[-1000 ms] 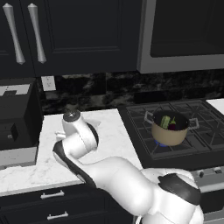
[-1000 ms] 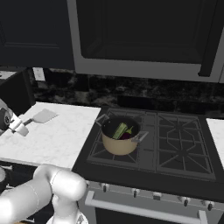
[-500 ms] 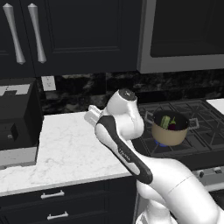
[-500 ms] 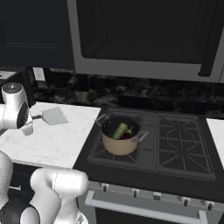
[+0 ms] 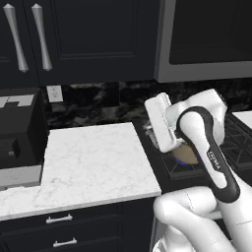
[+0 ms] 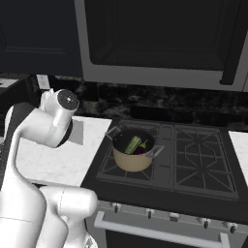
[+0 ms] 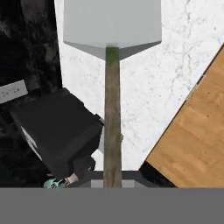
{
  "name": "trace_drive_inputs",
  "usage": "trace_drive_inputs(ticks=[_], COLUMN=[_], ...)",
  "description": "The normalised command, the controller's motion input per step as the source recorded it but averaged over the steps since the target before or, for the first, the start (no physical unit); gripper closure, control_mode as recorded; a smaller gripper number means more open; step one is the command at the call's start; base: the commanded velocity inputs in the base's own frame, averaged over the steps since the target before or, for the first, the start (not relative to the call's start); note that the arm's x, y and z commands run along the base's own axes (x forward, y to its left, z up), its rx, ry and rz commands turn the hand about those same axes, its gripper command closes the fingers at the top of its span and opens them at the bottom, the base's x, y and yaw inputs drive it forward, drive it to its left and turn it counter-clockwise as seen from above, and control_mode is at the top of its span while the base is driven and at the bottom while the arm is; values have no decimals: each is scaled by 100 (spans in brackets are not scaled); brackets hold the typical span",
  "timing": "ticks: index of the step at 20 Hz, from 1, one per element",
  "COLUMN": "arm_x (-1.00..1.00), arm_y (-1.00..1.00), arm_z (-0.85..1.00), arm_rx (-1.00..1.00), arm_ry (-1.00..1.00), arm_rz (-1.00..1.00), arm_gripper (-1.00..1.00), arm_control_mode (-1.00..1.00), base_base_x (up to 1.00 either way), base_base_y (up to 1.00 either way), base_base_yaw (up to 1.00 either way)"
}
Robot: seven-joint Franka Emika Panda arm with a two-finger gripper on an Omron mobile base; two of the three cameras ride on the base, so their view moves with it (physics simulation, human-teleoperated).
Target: Put the eggplant and cucumber in the pot. Retrieve the spatula and lightly stir the vegetables in the pot.
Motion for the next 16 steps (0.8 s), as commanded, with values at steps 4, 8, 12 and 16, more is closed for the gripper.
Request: trace_drive_inputs(ticks=[4,8,12,16], arm_x=[0,5,21,7], arm_y=[-100,-99,-88,-88], arm_z=[96,78,57,9], arm_rx=[61,61,52,36], arm_ry=[18,22,27,22], arm_rz=[-21,-28,-32,-31], arm_gripper=[100,100,100,100], arm_control_mode=[-100,-100,-100,-100], base_base_x=[0,0,0,0], base_base_y=[0,0,0,0], base_base_yaw=[0,0,0,0])
